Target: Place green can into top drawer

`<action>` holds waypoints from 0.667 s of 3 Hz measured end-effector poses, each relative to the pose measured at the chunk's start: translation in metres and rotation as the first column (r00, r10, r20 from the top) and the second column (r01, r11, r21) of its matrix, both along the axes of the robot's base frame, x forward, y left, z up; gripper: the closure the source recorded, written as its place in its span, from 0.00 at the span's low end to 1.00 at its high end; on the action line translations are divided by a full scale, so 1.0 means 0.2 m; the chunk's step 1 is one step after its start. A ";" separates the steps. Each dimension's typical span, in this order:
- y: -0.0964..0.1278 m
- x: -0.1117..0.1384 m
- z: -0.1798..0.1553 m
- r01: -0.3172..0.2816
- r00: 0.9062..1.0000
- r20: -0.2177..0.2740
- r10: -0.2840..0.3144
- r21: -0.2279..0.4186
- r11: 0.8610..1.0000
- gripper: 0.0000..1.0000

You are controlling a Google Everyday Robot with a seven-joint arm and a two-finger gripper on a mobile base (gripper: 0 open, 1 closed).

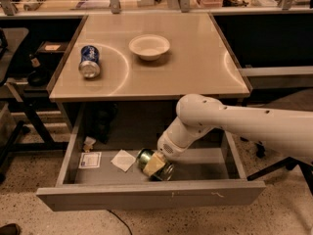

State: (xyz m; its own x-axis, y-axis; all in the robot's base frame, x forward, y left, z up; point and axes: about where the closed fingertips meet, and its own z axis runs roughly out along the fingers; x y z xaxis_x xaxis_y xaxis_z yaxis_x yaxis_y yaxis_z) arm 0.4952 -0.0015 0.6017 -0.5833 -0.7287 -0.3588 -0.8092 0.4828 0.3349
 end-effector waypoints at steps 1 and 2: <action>0.00 0.00 0.00 0.000 1.000 0.000 0.000 0.000 1.000 0.00; 0.00 0.00 0.00 0.000 1.000 0.000 0.000 0.000 1.000 0.00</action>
Offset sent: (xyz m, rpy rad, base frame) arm 0.0000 0.0000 0.0000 0.0000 0.0000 0.0000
